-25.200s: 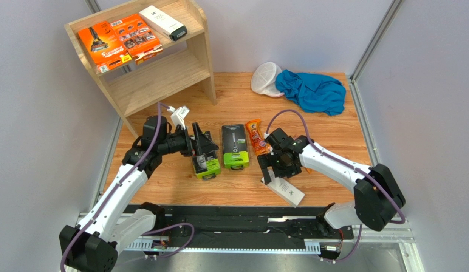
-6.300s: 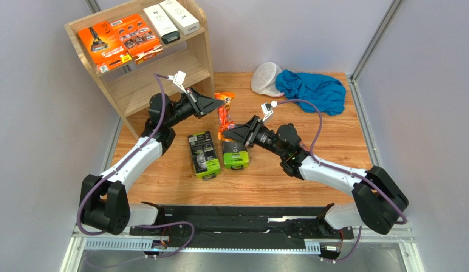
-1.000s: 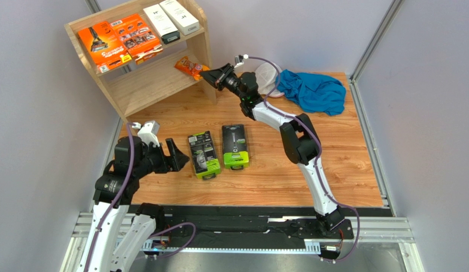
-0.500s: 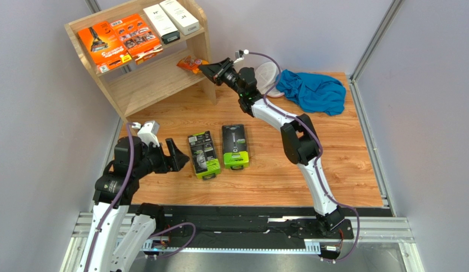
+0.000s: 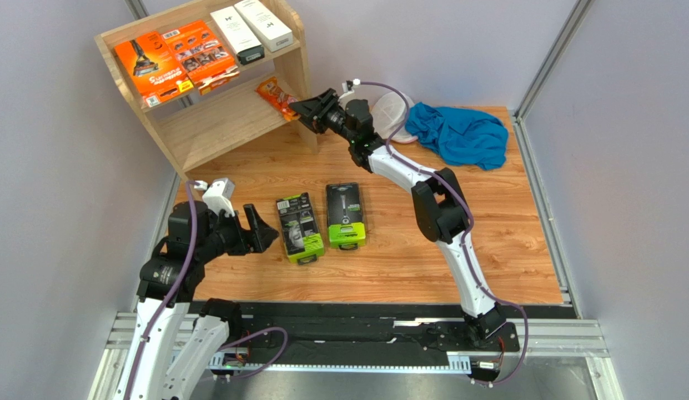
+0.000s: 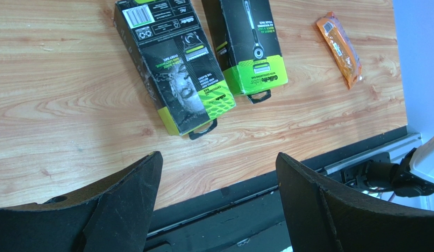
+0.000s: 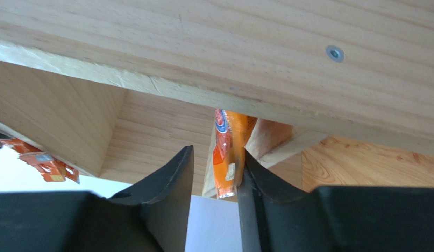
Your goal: Place and organize the shaving razors onto the shelf
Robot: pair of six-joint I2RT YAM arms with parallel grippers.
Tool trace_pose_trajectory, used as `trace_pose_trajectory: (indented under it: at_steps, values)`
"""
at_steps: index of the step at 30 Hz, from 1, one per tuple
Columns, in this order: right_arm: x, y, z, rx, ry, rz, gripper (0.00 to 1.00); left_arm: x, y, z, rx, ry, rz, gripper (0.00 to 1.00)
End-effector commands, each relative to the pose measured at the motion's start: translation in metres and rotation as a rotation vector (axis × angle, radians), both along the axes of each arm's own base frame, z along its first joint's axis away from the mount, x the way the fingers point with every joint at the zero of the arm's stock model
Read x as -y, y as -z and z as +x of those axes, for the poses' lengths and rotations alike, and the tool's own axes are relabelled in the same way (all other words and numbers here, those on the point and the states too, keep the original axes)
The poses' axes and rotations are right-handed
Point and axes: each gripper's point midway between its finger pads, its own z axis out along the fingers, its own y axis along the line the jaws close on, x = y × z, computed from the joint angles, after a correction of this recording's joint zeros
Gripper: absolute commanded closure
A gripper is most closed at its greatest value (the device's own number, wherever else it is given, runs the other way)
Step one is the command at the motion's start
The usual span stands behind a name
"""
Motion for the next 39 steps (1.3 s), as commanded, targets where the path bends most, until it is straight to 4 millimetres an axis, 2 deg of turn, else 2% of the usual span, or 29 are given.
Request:
trace_pose_trajectory:
  at_steps: [1, 2, 3, 4, 5, 6, 7, 12, 13, 15, 16, 17, 18, 19, 20, 21, 22, 24, 25, 27, 28, 30, 31, 34, 38, 39]
  values:
    - [-0.003, -0.017, -0.017, 0.009, -0.027, -0.034, 0.48, 0.002, -0.005, 0.003, 0.037, 0.021, -0.001, 0.12]
    - [0.001, -0.015, -0.018, 0.003, -0.021, -0.046, 0.43, 0.001, -0.005, 0.003, 0.037, 0.020, 0.001, 0.12]
    - [0.004, 0.001, -0.022, -0.022, -0.016, -0.074, 0.36, 0.001, -0.005, 0.003, 0.039, 0.019, 0.002, 0.12]
    - [0.009, -0.013, -0.028, -0.003, -0.013, -0.071, 0.30, 0.001, -0.005, 0.003, 0.040, 0.017, 0.001, 0.12]
    - [0.012, -0.012, -0.031, -0.006, -0.009, -0.084, 0.23, 0.001, -0.005, 0.003, 0.039, 0.019, 0.002, 0.12]
    - [0.015, 0.001, -0.036, -0.019, -0.009, -0.116, 0.18, 0.001, -0.005, 0.003, 0.040, 0.017, 0.001, 0.12]
    - [0.020, -0.014, -0.043, 0.003, -0.004, -0.111, 0.17, 0.001, -0.006, 0.003, 0.040, 0.018, 0.000, 0.12]
    - [0.043, -0.022, -0.074, 0.048, -0.011, -0.147, 0.14, 0.001, -0.006, 0.002, 0.044, 0.018, 0.003, 0.12]
    - [0.054, -0.021, -0.088, 0.061, -0.013, -0.175, 0.14, 0.001, -0.007, 0.002, 0.045, 0.016, 0.002, 0.12]
    - [0.071, -0.022, -0.100, 0.082, 0.001, -0.222, 0.13, 0.001, -0.008, 0.001, 0.053, 0.019, -0.001, 0.11]
    - [0.086, -0.033, -0.113, 0.120, 0.011, -0.283, 0.13, 0.002, -0.008, 0.001, 0.057, 0.025, 0.000, 0.11]
    - [0.100, -0.019, -0.119, 0.108, 0.023, -0.352, 0.13, 0.003, -0.009, 0.001, 0.059, 0.035, -0.004, 0.11]
    - [0.114, -0.017, -0.120, 0.106, 0.059, -0.412, 0.11, 0.006, -0.010, 0.000, 0.066, 0.056, -0.013, 0.11]
    - [0.133, -0.018, -0.136, 0.077, 0.067, -0.489, 0.10, 0.007, -0.011, 0.000, 0.070, 0.063, -0.015, 0.10]
    - [0.151, -0.010, -0.138, 0.112, 0.087, -0.601, 0.10, 0.008, -0.011, 0.000, 0.069, 0.070, -0.017, 0.10]
    - [0.173, -0.022, -0.144, 0.118, 0.151, -0.654, 0.09, 0.010, -0.011, 0.000, 0.070, 0.078, -0.021, 0.10]
    - [0.191, -0.006, -0.156, 0.071, 0.147, -0.746, 0.08, 0.010, -0.011, 0.000, 0.070, 0.084, -0.022, 0.10]
    - [0.226, 0.003, -0.162, 0.070, 0.202, -0.879, 0.06, 0.011, -0.011, 0.000, 0.069, 0.088, -0.023, 0.09]
    - [0.245, 0.010, -0.177, 0.026, 0.201, -0.944, 0.04, 0.011, -0.011, 0.000, 0.067, 0.090, -0.023, 0.08]
    - [0.279, 0.021, -0.180, -0.010, 0.254, -1.065, 0.03, 0.012, -0.011, 0.000, 0.068, 0.092, -0.025, 0.08]
    - [0.299, 0.030, -0.192, -0.062, 0.265, -1.129, 0.02, 0.012, -0.012, 0.000, 0.071, 0.091, -0.025, 0.07]
    - [0.324, 0.046, -0.203, -0.120, 0.277, -1.220, 0.00, 0.012, -0.011, 0.000, 0.069, 0.093, -0.027, 0.07]
    - [0.335, 0.048, -0.206, -0.139, 0.297, -1.236, 0.00, 0.012, -0.011, 0.000, 0.071, 0.091, -0.027, 0.07]
    - [0.358, 0.063, -0.214, -0.211, 0.307, -1.321, 0.00, 0.012, -0.012, 0.000, 0.074, 0.091, -0.025, 0.06]
    - [0.379, 0.090, -0.218, -0.313, 0.266, -1.457, 0.00, 0.012, -0.012, -0.001, 0.077, 0.092, -0.026, 0.05]
    - [0.392, 0.097, -0.221, -0.353, 0.281, -1.525, 0.00, 0.011, -0.012, -0.001, 0.080, 0.090, -0.027, 0.05]
